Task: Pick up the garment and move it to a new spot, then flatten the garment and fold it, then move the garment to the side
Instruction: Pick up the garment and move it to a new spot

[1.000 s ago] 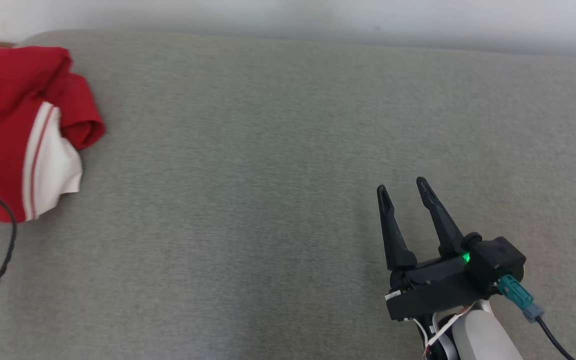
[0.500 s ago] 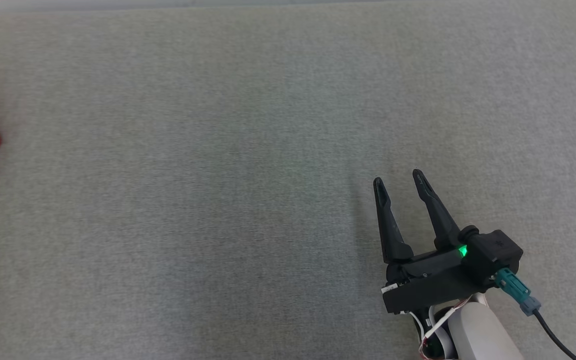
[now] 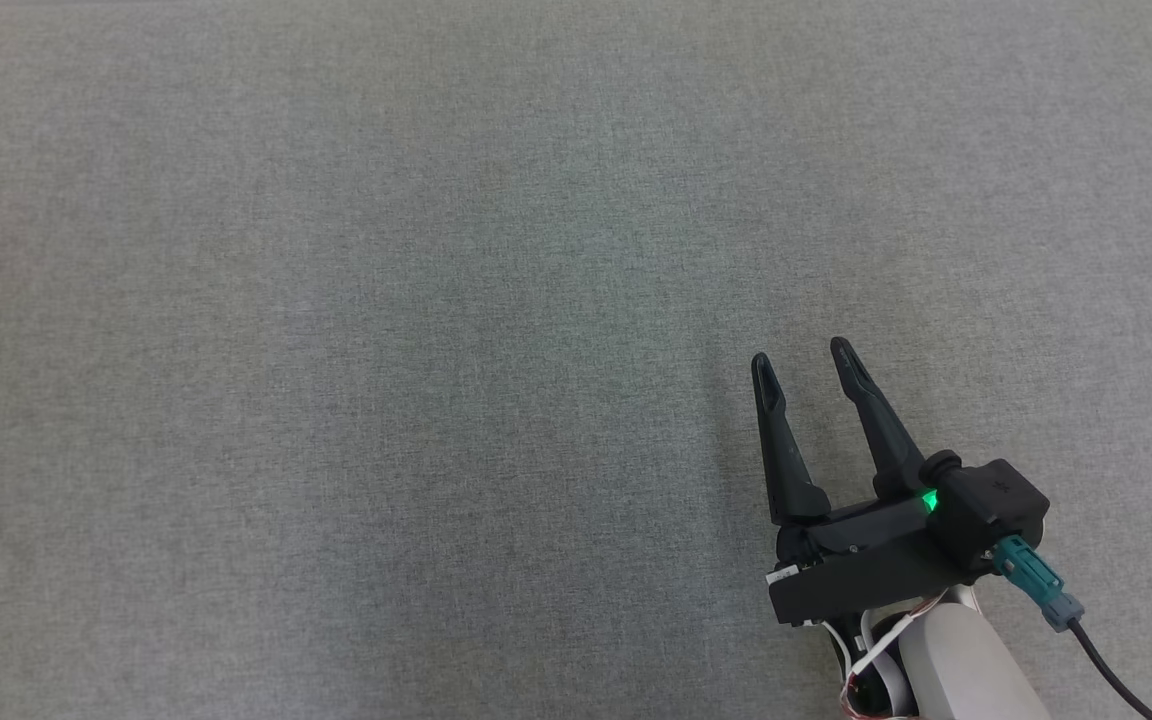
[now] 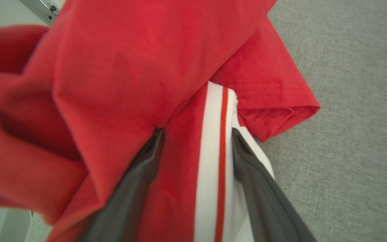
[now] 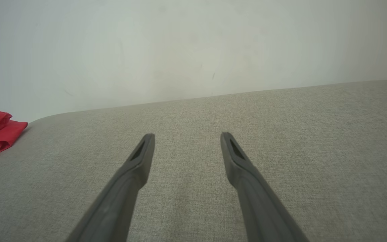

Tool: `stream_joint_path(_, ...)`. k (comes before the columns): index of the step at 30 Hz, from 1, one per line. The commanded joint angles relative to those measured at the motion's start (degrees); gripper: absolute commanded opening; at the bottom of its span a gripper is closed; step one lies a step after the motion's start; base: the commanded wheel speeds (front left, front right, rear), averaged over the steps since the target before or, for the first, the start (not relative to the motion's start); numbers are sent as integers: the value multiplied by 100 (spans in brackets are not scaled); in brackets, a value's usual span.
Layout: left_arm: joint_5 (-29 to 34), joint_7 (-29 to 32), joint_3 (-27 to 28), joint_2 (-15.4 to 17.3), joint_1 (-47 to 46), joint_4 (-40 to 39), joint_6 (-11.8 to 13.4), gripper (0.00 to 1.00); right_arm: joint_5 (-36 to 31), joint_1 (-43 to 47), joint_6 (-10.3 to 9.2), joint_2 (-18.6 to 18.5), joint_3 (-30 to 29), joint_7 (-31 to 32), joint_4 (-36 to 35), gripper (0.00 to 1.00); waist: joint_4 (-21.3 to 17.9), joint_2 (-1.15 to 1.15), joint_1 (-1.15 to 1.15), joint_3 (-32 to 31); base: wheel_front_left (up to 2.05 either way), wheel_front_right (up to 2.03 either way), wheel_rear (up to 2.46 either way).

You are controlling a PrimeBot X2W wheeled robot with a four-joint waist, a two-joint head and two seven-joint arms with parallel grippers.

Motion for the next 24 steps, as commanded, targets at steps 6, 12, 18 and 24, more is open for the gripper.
stream_joint_path(6,25,-213,-110,2,135,32,-56,0,-74,-11,4,-6,-36,-30,34,100,71,-1,0,-61,0,0,0)
stream_joint_path(12,43,-765,-153,-7,-76,-144,-193,0,-105,95,4,-6,-63,-14,75,100,178,-1,0,-242,0,0,0)
stream_joint_path(18,92,-1455,-207,-46,-339,-473,-327,0,-83,226,4,-7,-98,1,98,100,307,-1,0,-553,0,0,0)
stream_joint_path(24,97,-1732,-298,-146,-593,-868,-461,0,-33,346,4,-7,-189,31,146,100,380,-1,0,-855,0,0,0)
